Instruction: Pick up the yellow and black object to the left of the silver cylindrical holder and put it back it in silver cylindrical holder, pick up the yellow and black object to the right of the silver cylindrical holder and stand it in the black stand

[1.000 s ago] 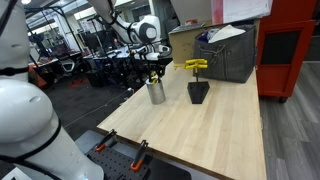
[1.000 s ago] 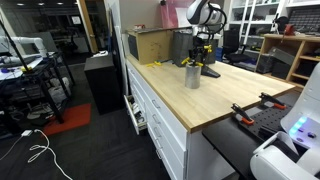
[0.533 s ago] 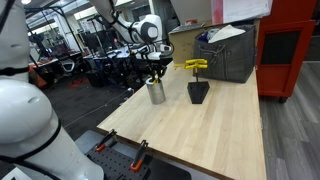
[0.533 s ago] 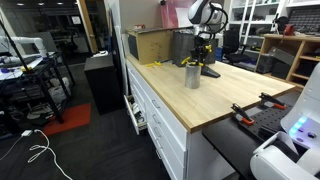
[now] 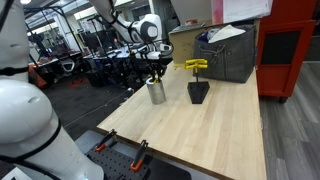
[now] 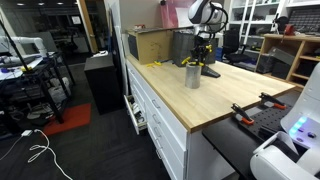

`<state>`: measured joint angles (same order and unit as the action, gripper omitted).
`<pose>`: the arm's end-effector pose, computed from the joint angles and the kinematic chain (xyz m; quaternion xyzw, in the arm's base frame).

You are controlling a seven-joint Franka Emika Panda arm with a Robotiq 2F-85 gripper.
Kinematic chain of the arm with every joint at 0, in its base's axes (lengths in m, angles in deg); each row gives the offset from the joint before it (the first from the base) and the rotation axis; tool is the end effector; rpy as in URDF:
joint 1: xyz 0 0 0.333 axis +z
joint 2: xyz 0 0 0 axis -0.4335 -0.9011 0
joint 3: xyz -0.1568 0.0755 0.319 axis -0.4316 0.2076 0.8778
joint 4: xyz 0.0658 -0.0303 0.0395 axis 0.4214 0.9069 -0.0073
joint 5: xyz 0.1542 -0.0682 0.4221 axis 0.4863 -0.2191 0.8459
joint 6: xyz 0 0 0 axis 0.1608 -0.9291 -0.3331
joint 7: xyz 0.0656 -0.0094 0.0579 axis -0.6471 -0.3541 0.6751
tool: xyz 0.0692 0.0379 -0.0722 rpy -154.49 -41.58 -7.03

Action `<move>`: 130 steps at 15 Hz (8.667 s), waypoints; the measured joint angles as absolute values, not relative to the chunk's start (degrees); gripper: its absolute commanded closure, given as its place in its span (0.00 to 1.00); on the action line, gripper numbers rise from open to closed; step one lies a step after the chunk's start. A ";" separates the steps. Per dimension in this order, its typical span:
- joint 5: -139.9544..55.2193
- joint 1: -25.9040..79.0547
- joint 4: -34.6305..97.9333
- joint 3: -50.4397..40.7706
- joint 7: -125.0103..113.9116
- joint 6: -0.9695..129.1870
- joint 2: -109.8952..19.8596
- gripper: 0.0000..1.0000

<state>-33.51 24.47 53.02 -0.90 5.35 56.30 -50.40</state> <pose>0.6535 -0.0107 0.2587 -0.9962 -0.0099 0.0744 0.0438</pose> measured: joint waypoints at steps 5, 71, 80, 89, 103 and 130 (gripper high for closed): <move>-37.06 24.50 53.39 -1.73 0.79 56.22 -43.76 1.00; -40.76 26.96 53.68 0.08 -0.01 57.18 -47.98 0.00; -40.76 26.99 53.69 0.13 -0.01 57.18 -48.82 0.18; -40.76 27.00 53.68 0.14 -0.01 57.18 -49.20 0.88; -40.19 26.71 53.73 -0.60 -1.72 55.64 -45.60 0.96; -36.99 23.73 52.19 -5.19 -42.61 38.89 -37.28 0.96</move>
<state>-36.99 23.73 52.19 -5.19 -42.61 38.89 -37.28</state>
